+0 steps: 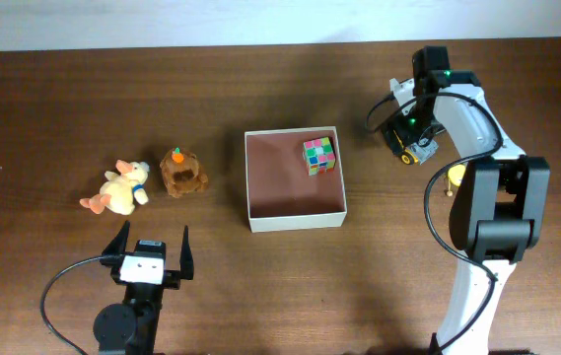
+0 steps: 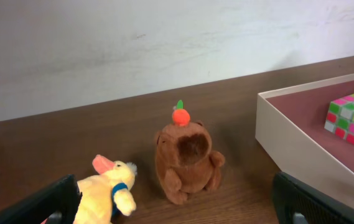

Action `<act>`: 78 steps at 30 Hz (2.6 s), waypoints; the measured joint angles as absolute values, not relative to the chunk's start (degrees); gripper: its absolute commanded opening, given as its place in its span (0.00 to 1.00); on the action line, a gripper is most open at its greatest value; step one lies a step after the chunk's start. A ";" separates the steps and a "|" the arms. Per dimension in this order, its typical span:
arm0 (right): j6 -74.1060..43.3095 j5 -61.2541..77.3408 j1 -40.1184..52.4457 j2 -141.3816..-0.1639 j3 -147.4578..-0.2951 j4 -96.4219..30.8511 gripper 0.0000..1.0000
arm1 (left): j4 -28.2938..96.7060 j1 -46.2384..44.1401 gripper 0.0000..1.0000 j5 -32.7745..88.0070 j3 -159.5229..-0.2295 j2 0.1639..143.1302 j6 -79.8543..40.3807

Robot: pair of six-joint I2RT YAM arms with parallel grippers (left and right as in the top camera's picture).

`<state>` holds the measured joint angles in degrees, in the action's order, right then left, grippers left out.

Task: Pack container
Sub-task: 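Raise the right gripper and move it toward the toy truck, then lower the right gripper onto the yellow-grey toy truck and grasp it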

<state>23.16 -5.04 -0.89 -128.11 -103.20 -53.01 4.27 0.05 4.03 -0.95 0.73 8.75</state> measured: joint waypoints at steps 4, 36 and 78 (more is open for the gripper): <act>23.18 -5.02 -0.89 -128.14 -101.41 -51.88 0.94 | 4.27 0.05 0.99 4.03 -0.95 0.73 8.75; 7.73 0.60 -1.10 -128.27 -97.58 -48.56 0.79 | 4.27 0.05 0.99 4.03 -0.95 0.73 8.75; 2.46 -5.10 1.48 -128.27 -97.58 -36.93 0.79 | 4.27 0.05 0.99 4.03 -0.95 0.73 8.75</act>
